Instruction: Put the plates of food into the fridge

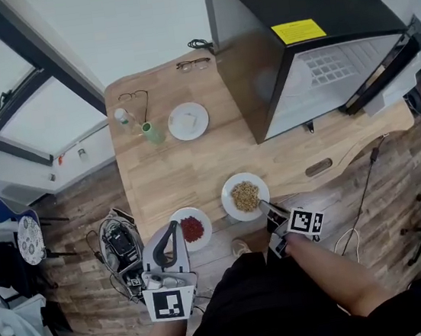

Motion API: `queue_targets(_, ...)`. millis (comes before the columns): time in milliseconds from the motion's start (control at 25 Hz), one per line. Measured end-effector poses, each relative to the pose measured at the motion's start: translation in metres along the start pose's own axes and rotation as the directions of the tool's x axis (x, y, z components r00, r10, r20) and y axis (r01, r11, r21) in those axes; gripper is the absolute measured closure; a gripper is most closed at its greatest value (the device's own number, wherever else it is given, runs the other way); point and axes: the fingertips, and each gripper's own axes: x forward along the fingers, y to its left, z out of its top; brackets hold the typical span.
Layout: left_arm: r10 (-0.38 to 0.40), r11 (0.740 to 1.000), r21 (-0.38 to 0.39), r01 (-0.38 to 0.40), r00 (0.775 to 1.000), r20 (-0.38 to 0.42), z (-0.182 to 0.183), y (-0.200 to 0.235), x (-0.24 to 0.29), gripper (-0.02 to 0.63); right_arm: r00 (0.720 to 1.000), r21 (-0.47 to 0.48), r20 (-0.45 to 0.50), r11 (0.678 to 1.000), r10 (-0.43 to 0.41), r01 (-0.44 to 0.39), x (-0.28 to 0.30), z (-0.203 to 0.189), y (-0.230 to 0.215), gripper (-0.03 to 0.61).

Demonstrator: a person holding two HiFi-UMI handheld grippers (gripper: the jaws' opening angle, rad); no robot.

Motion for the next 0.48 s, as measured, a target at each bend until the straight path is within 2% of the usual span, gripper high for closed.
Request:
queue_targets(280,-0.026,0.999,0.021,0.026,0.999,0.028,0.017,-0.016,0.020,0.609,0.997,0.001,0.071,1.000,0.004,-0.004,-0.031,0.039,0.004,0.548)
queue_targets(480,-0.050,0.999,0.026,0.048,0.996,0.075,0.034,-0.032,0.038,0.609,0.997,-0.015,0.079,1.000,0.020,-0.019,-0.049,0.060,0.010,0.547)
